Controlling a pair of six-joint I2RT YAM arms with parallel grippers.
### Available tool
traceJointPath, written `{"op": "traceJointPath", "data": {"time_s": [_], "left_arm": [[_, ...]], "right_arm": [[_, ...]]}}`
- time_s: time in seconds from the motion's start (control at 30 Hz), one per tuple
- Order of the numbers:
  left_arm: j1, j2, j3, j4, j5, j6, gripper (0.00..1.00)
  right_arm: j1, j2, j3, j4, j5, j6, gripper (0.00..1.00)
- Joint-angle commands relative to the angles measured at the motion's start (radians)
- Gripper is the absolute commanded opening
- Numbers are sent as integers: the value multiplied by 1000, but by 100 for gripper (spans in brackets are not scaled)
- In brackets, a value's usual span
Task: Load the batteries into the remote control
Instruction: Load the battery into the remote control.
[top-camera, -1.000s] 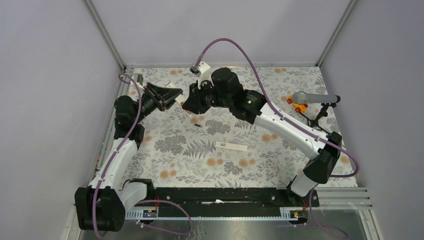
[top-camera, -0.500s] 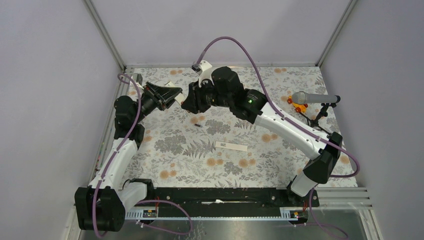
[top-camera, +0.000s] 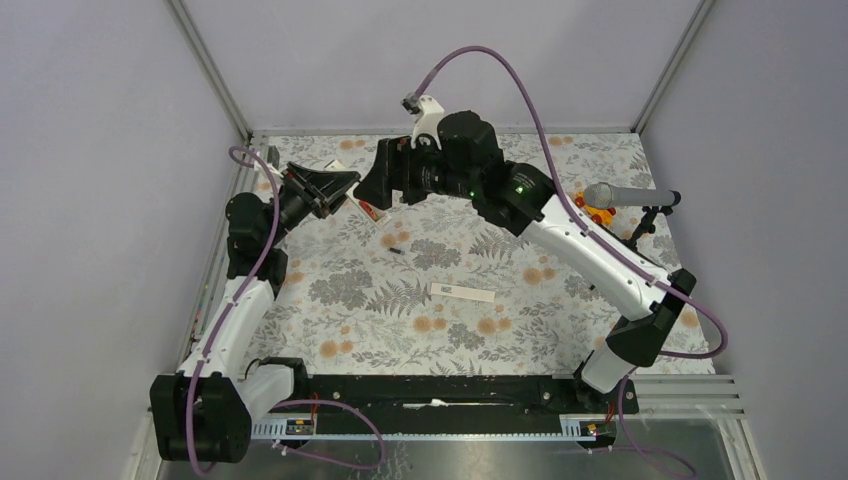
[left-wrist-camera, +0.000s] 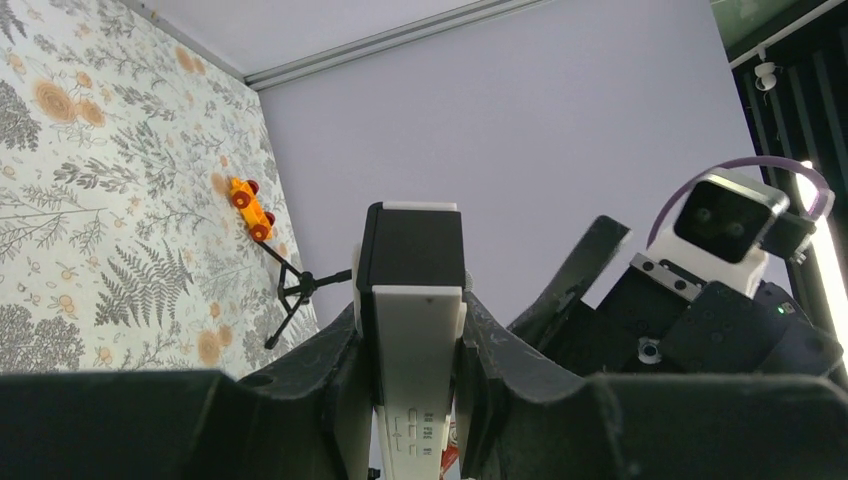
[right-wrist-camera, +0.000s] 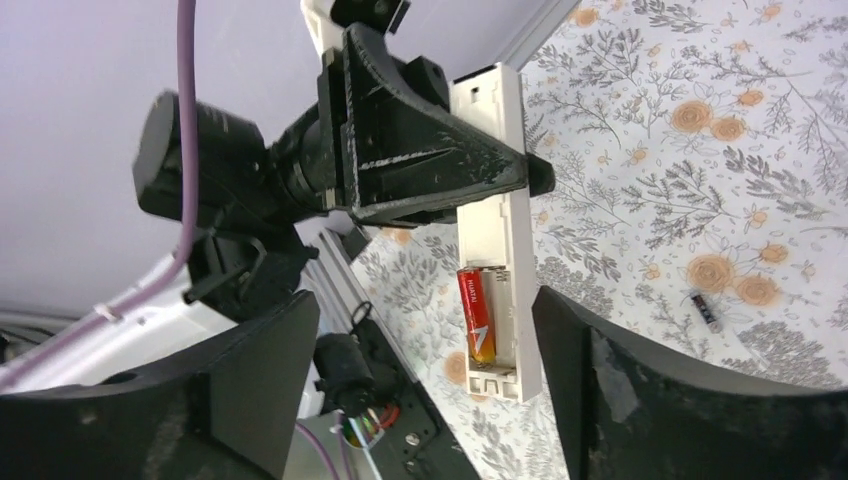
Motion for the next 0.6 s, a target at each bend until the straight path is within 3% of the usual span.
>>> {"op": "traceJointPath", "data": {"time_s": [0.0, 0.23, 0.57], "left_arm": [[12, -13, -8, 154, -24, -33, 0], [11, -28, -24, 226, -74, -95, 0], [10, -48, 0, 158, -78, -57, 0]], "right_arm": [[-15, -7, 42, -58, 71, 145, 89], [-30, -63, -193, 182, 18, 492, 95], [-66, -16, -242, 382, -115, 666, 98]]}}
